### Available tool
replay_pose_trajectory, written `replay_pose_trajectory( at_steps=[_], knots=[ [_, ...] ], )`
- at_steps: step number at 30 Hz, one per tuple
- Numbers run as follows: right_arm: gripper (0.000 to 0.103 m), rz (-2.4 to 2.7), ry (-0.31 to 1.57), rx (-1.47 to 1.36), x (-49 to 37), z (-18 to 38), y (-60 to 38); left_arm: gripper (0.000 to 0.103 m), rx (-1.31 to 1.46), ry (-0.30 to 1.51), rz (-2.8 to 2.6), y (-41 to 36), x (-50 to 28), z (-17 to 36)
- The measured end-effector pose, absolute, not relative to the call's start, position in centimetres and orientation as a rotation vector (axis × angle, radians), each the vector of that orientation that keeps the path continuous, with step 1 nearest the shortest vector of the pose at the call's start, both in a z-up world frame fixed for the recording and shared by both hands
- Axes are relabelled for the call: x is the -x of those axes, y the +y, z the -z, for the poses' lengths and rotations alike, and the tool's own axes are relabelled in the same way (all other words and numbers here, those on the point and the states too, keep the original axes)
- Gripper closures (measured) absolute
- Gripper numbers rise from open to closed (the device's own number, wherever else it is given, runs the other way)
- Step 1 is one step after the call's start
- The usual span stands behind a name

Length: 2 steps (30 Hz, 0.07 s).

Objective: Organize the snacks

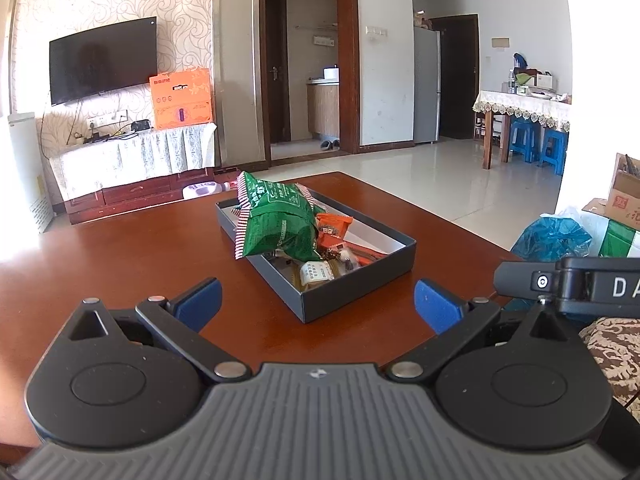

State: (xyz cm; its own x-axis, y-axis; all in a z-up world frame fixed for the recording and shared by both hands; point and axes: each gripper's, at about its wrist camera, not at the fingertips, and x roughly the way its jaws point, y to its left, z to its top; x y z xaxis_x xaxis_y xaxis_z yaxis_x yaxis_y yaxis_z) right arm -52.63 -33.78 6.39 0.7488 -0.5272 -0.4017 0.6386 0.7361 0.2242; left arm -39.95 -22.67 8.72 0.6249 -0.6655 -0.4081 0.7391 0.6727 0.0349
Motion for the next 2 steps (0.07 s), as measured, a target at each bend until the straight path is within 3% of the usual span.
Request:
replay_pose_trajectory(
  at_steps=[2],
  knots=[
    [0.018,0.652,0.319,-0.365,52.72,-6.4,-33.75,0.0,-0.208,0.372,0.817,-22.65,40.26,-8.88]
  ],
)
